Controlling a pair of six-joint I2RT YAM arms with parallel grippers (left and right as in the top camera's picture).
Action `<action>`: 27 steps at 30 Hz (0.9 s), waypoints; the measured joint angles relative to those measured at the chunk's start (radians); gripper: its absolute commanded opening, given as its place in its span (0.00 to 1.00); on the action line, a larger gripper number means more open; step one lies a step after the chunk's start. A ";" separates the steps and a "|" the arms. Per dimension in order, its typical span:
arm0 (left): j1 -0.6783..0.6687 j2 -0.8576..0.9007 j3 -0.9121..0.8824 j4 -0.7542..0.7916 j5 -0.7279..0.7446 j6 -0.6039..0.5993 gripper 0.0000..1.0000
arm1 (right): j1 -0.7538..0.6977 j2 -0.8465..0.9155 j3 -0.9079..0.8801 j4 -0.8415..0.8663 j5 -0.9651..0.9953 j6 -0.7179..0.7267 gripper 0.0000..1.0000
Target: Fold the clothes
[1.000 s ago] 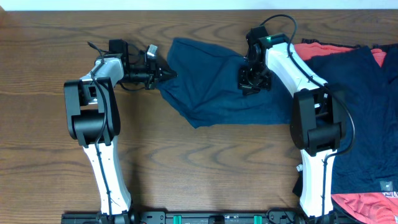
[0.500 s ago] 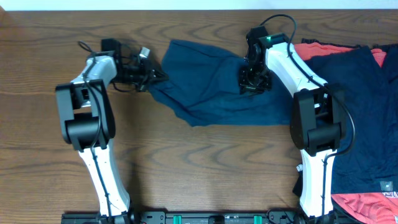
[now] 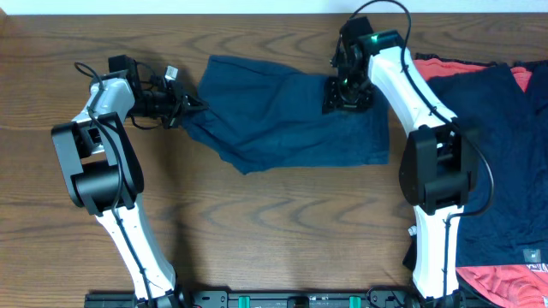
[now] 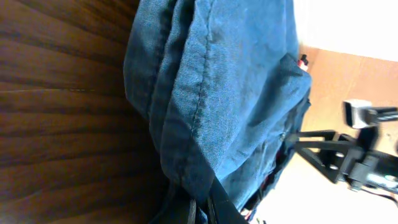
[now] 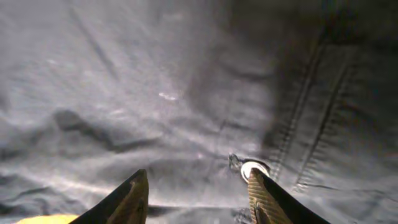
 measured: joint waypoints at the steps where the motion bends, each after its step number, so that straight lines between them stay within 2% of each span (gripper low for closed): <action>1: 0.002 0.000 0.000 -0.003 -0.005 0.002 0.06 | 0.000 0.000 0.013 -0.006 0.001 -0.005 0.51; 3: 0.008 0.000 0.000 -0.013 -0.016 0.006 0.06 | 0.000 0.000 0.041 -0.021 0.003 -0.017 0.48; 18: 0.129 0.000 0.000 -0.048 -0.029 0.011 0.06 | 0.000 0.002 0.081 -0.046 0.011 -0.040 0.47; 19: 0.133 0.000 0.000 -0.048 -0.030 0.011 0.06 | 0.000 0.003 0.081 -0.045 0.011 -0.040 0.43; 20: 0.136 0.000 0.000 -0.048 -0.030 0.011 0.06 | 0.000 0.005 0.081 -0.043 0.011 -0.043 0.34; 23: 0.147 -0.002 0.000 -0.054 -0.030 0.013 0.06 | 0.001 0.023 0.081 -0.042 0.013 -0.053 0.02; 27: 0.158 -0.024 0.000 -0.069 -0.035 0.022 0.06 | 0.009 0.076 0.081 -0.036 0.018 -0.050 0.01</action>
